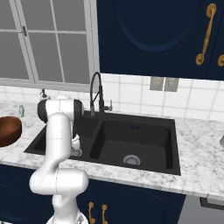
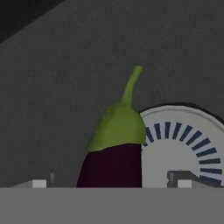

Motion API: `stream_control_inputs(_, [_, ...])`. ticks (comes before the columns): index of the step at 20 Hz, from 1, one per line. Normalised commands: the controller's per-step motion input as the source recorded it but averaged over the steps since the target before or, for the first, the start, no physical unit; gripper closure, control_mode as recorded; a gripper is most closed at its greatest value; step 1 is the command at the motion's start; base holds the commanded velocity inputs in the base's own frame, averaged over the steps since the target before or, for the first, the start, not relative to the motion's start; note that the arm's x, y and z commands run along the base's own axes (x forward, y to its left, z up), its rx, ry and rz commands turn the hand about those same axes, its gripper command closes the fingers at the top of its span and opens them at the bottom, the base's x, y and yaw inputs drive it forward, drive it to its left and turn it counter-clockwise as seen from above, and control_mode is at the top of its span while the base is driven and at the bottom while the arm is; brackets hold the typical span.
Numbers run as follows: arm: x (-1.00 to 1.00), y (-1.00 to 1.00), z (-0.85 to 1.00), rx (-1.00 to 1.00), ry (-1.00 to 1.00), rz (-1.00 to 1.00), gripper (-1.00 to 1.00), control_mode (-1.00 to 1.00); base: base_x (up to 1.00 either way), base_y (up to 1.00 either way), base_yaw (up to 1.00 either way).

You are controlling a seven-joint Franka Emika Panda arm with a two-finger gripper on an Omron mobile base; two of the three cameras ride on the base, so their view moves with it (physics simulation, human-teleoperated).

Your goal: Pick the eggplant from the sink and place it in the bowl. Then pick the bowl and place it in the microwave. Then close the microwave door and press the start button.

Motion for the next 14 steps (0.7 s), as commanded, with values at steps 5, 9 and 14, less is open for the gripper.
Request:
stream_control_inputs(5, [0.01,0.06,-0.33,0.0,0.04,-0.06,1.0,-1.0,0.0,0.0,0.0])
stream_control_inputs(9, [0.0,0.0,-0.09,0.0,0.01,-0.05,1.0,-1.0,0.0,0.0,0.0])
stream_control_inputs(14, [-0.01,0.0,0.2,0.0,0.09,-0.03,1.0,-1.0,0.0,0.0,0.0])
